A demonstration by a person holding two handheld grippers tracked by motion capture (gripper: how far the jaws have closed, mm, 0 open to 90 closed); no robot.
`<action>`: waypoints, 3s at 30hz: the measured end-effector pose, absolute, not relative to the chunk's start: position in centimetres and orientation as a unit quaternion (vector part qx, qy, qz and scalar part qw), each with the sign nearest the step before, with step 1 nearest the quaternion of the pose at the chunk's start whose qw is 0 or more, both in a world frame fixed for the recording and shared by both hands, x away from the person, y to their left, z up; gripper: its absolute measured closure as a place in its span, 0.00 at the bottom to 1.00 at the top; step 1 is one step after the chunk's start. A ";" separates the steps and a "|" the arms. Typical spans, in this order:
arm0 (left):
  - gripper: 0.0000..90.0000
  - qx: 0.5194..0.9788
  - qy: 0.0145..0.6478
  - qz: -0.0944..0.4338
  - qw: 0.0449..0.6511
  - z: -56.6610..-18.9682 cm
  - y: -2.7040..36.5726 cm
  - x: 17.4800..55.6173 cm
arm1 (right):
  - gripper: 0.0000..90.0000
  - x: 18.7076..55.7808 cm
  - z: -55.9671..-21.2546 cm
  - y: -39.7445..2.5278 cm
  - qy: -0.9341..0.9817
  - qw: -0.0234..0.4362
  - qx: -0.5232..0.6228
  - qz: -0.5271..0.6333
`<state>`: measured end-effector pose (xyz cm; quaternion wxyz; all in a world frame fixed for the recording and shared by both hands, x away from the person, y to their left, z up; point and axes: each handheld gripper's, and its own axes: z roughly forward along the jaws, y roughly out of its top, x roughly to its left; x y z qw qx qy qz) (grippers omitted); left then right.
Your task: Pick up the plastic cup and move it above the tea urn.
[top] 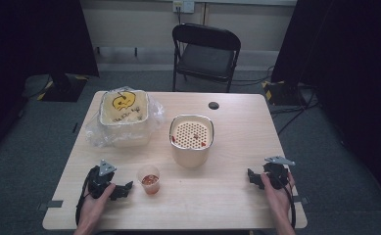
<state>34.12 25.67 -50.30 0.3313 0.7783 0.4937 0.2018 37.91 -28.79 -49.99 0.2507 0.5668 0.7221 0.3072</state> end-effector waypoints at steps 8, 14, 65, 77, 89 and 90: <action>0.08 0.779 0.493 0.207 0.329 -50.1 25.8 33.9 | 0.09 37.9 -50.0 -28.8 0.722 0.251 0.567 0.308; 0.19 0.768 0.489 0.219 0.351 -49.3 26.1 33.1 | 0.09 37.9 -50.0 -28.8 0.722 0.251 0.566 0.308; 0.33 0.792 0.360 0.173 0.462 -48.8 17.9 33.1 | 0.10 37.8 -50.0 -28.8 0.723 0.252 0.566 0.307; 0.45 0.792 0.363 0.170 0.461 -48.8 18.4 33.2 | 0.10 37.9 -50.0 -28.8 0.723 0.252 0.566 0.307; 0.44 0.770 0.388 0.184 0.472 -45.9 20.5 34.2 | 0.10 37.9 -50.0 -28.8 0.722 0.251 0.566 0.307; 0.44 0.770 0.388 0.184 0.472 -45.9 20.5 34.2 | 0.10 37.9 -50.0 -28.8 0.722 0.251 0.566 0.307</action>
